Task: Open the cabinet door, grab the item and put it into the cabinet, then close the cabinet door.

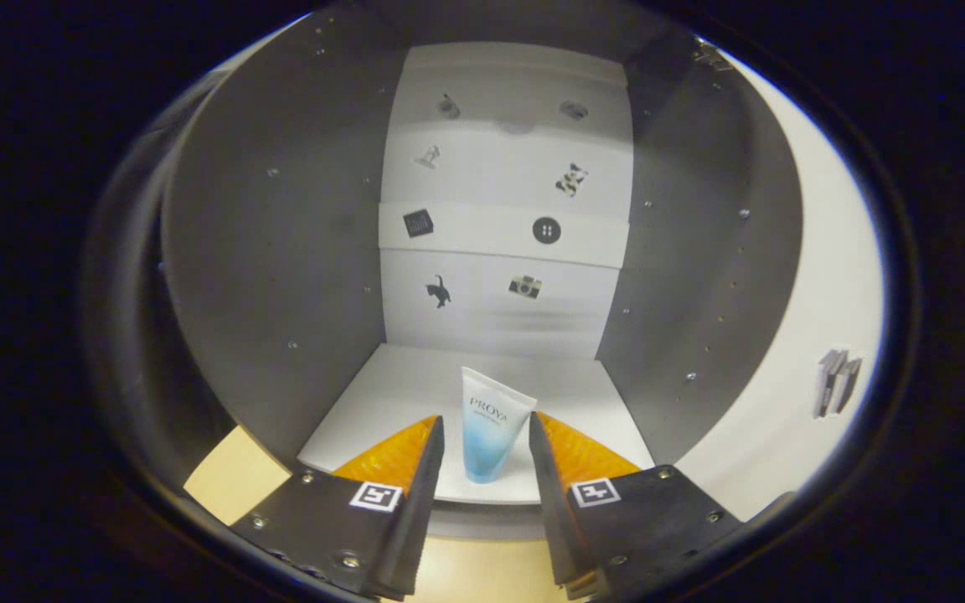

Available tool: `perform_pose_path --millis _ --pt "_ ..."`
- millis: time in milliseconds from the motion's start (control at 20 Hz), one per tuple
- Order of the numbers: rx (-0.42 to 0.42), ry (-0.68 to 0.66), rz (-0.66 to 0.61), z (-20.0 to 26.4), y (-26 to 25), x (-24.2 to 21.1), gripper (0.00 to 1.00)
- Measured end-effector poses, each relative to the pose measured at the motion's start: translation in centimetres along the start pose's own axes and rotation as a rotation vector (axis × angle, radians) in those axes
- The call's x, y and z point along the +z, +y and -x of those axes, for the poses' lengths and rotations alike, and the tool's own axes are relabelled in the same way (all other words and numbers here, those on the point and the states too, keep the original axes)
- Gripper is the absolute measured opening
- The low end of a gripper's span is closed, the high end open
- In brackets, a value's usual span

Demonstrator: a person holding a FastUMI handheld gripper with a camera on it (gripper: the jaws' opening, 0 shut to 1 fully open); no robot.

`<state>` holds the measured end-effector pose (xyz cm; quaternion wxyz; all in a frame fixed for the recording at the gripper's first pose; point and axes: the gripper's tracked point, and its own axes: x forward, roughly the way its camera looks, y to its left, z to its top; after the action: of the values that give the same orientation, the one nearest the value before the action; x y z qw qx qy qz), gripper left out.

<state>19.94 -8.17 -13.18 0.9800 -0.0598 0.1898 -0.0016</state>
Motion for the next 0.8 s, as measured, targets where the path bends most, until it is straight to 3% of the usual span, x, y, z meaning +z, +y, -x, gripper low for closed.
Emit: perform_pose_path --millis 750,800 --pt "0.083 -0.204 -0.107 21.2 -1.6 -0.1 0.59" --pt "0.077 -0.217 -0.118 22.6 -2.2 -0.1 0.69"
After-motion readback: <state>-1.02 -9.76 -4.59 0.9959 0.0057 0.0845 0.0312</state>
